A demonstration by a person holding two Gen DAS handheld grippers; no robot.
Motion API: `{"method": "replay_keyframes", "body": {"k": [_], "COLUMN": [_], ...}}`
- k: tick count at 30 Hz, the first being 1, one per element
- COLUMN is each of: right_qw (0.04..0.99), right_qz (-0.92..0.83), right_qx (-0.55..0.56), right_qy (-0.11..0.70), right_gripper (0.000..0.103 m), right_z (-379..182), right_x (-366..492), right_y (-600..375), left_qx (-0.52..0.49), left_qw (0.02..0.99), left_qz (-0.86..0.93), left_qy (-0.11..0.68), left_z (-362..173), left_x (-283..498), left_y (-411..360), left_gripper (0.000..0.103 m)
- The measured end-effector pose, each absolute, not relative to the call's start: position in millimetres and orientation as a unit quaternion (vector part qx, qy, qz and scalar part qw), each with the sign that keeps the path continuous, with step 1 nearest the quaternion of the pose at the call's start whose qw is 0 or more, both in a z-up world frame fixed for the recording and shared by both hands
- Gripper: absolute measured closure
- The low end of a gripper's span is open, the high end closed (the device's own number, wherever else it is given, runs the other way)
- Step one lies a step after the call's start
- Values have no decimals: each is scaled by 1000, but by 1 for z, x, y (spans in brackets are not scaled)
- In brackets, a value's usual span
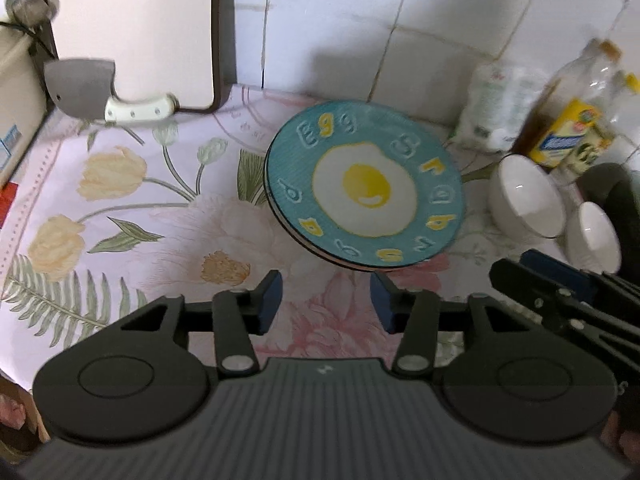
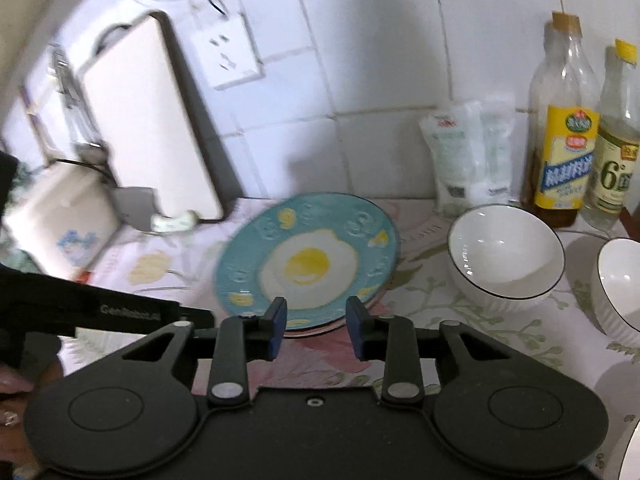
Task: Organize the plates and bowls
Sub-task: 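Lower the egg plate onto the bunny plate and open both grippers, then move both grippers to a white bowl beside the black pot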
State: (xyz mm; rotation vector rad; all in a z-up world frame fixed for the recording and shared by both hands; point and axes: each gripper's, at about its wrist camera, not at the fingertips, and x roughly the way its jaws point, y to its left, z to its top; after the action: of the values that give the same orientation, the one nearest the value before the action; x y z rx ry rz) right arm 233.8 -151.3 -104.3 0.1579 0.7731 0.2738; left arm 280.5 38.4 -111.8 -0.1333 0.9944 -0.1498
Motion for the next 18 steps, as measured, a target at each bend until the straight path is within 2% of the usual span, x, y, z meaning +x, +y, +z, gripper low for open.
{"method": "replay_keyframes", "body": {"k": [2, 5, 9, 14, 16, 18], "right_qw": [916, 921, 925, 929, 931, 932], "right_qz": [139, 152, 164, 162, 161, 160], "right_qx": [65, 50, 33, -21, -32, -42], "right_qy": [371, 355, 342, 331, 327, 322], "right_gripper": [62, 54, 39, 35, 28, 25], "right_z": [-94, -76, -53, -34, -28, -22], "right_x": [225, 209, 187, 158, 146, 134], "right_y": [-151, -152, -152, -147, -147, -148], "left_qx": [-68, -59, -42, -14, -3, 6], "left_qw": [879, 886, 893, 898, 898, 897], "left_qz": [-83, -86, -95, -119, -122, -129], "left_qy": [465, 452, 438, 423, 423, 422], "left_z": [-100, -84, -63, -44, -40, -36], "left_x": [267, 247, 223, 191, 180, 169], "left_y": [41, 44, 45, 40, 37, 34], "left_gripper": [49, 45, 35, 24, 22, 22]}}
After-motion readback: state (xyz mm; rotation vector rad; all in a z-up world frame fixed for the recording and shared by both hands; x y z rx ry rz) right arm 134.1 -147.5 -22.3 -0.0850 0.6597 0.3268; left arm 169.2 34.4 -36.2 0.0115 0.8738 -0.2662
